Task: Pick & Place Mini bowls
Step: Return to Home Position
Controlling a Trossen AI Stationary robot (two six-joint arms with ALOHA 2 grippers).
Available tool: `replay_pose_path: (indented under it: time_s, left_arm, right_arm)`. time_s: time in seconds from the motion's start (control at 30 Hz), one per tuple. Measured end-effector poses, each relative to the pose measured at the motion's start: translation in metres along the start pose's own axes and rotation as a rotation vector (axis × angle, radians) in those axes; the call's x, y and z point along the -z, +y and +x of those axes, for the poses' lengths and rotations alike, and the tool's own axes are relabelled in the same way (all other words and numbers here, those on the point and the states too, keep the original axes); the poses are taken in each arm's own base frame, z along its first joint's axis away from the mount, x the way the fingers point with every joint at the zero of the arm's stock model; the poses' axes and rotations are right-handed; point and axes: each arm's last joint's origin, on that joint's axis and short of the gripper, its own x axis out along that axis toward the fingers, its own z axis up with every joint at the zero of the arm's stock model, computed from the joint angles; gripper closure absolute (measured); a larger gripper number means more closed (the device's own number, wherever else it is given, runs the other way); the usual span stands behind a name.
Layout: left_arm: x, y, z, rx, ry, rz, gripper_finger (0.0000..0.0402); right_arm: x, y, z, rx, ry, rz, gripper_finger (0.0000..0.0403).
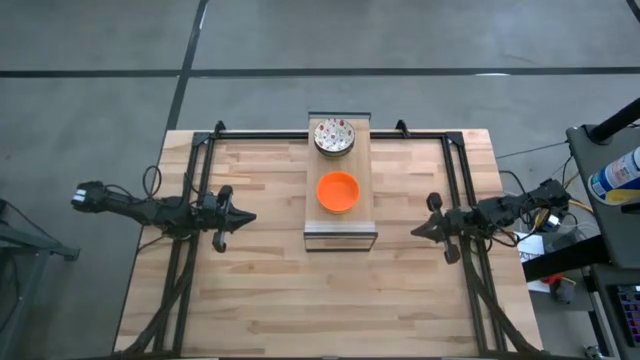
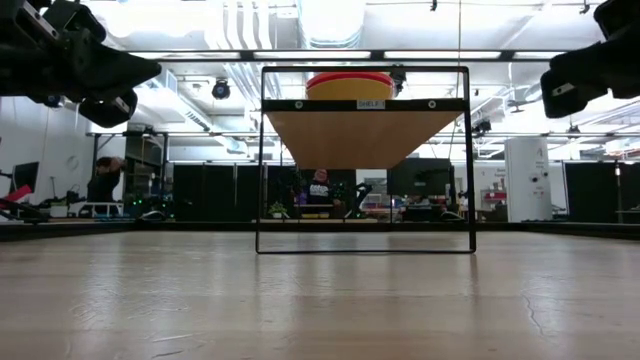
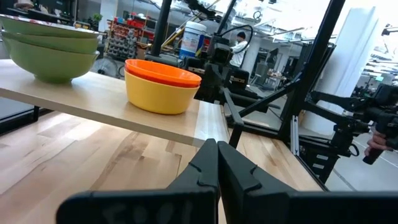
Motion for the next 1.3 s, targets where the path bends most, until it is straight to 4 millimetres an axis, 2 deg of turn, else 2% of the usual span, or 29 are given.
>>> replay_pose_path:
  time_s: [0.2,0.3,0.47,1.3]
  left_arm:
    - [0.0007,0.0001,0.0,-0.001,0.007,0.002,0.0399]
    - [0.0007,0.0001,0.0,-0.001,0.007,0.002,0.0399]
    - [0.0007,0.0002,0.0,-0.001,0.007,0.002,0.0399]
    - [0.0007,0.0001,0.0,-0.001,0.007,0.002,0.0399]
  right_arm:
    - [0.0029,0.0017,0.0033,-0.048,-0.082,-0.01,0.0394]
    - [0.0016,-0.0013,0.0032,0.059,-0.1,-0.027,0.0394]
    - [0.004,-0.0057,0.0042,0.215,-0.082,0.041,0.0394]
    - [0.0055,-0.0055,0.0056,0.218,-0.064,0.04,0.0394]
